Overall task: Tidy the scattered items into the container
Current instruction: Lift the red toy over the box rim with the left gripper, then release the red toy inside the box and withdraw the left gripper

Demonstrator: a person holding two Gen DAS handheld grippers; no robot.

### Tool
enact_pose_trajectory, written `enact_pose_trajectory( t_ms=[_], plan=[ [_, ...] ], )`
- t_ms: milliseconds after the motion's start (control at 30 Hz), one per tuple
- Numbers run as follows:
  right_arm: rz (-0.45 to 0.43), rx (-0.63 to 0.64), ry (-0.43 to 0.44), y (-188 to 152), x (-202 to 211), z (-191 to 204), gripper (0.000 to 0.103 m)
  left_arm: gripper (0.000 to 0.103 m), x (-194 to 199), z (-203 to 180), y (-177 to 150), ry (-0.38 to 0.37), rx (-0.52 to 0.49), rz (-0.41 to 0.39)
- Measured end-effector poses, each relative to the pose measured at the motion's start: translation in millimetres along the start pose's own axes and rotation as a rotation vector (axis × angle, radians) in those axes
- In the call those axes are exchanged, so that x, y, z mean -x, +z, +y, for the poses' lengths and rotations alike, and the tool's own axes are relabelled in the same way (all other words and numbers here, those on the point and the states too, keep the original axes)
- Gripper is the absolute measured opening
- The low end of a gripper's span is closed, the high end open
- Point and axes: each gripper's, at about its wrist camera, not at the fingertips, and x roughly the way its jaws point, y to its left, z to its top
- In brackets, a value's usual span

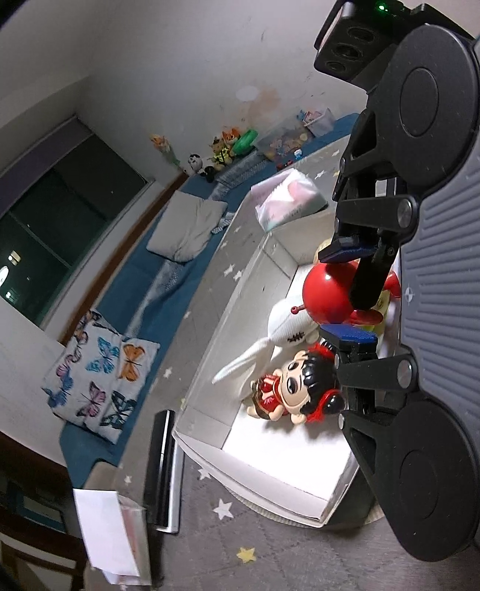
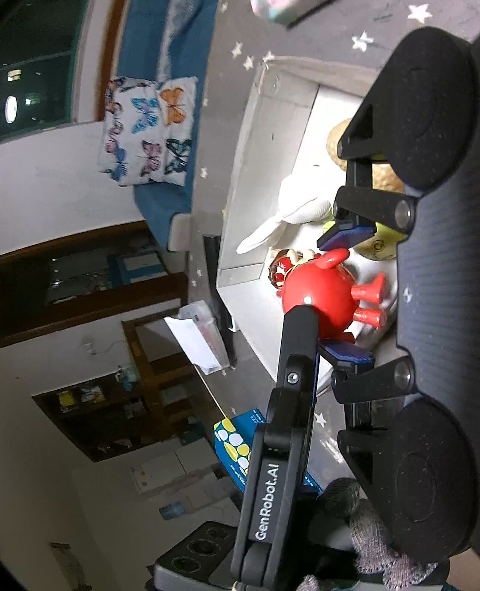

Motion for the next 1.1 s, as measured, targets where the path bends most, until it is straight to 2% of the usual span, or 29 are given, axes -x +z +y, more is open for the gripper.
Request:
enact_pose_trajectory(
  t_ms=[200,333,567,667,800,1100],
  plan=[
    [0.057,-0.004,0.01,4.7,-22.0,-7.5,0.048,0.037,-18.5,9.3,5.9,0.044,0.002,0.037],
    [0.089,0.003,0.002,5.0,-32.9,-10.2,0.047,0.036,-27.5,17.3,7.2,0.043,0.022,0.057],
    [0.147,0.05,-0.006,5.2,-48.5,-8.6,0.047,0.036,-34.1,17.9,5.0,0.079,-0.017,0.068],
    [0.172,0.068,-0.013,1.9,-53.5,-5.6,0.047,0.036,-36.1,12.4,2.7,0.101,-0.066,0.076],
    [0.175,0.078,-0.02,-0.2,-56.0,-3.4,0.047,0.036,-36.0,9.0,0.3,0.117,-0.096,0.074],
    [0.128,0.09,-0.055,-2.9,-43.3,1.3,0.048,0.036,-20.3,12.2,-1.9,0.151,-0.086,0.026]
  ],
)
